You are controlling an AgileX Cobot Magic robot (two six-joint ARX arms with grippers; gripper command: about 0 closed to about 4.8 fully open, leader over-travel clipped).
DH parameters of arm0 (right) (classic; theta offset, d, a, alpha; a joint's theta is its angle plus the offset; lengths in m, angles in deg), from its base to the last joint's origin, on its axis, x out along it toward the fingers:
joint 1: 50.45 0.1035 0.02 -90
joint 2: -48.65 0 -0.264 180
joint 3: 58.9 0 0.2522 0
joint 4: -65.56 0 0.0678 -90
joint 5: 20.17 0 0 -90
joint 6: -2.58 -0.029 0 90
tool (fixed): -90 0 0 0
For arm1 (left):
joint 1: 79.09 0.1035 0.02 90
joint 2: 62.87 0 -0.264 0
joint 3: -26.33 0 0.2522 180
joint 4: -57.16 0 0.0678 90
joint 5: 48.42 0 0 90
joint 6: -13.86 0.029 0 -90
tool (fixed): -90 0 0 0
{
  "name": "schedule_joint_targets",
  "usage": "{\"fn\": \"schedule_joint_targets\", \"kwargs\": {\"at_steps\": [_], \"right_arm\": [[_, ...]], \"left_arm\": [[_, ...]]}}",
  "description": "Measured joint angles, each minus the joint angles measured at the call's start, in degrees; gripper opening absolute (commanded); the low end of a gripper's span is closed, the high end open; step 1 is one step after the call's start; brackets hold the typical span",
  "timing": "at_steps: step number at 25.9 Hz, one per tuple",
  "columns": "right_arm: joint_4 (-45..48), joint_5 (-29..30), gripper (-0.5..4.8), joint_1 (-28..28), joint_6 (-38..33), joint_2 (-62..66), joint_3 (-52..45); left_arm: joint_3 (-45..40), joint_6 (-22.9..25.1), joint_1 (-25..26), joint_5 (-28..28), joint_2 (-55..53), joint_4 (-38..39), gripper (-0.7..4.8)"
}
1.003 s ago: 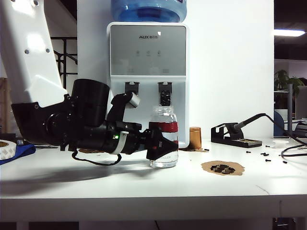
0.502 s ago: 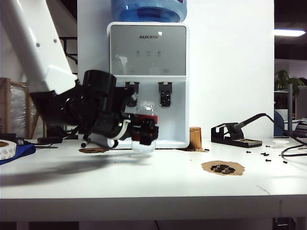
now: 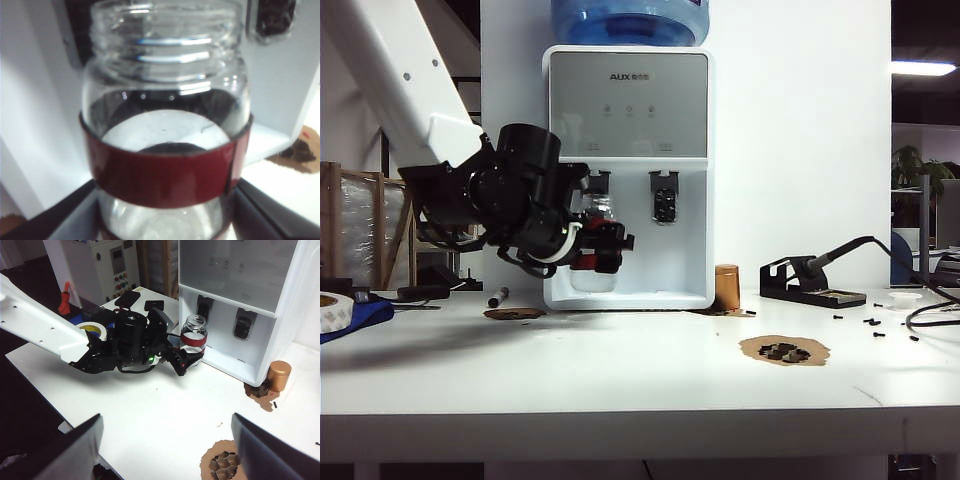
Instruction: Pick up the water bottle with two loops of red belts, then reach the front water dispenser and gently press the gray-black baffle horizontally to get a little water.
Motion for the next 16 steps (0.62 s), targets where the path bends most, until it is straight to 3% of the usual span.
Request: {"fn": "schedule_joint_targets", "kwargs": {"at_steps": [16], "right_arm": [[-1.4, 0.0, 4.12, 0.0, 0.0, -1.3, 0.0]], "left_arm": [[6.9, -0.1, 2.6, 0.9, -3.9, 3.1, -0.04]]}}
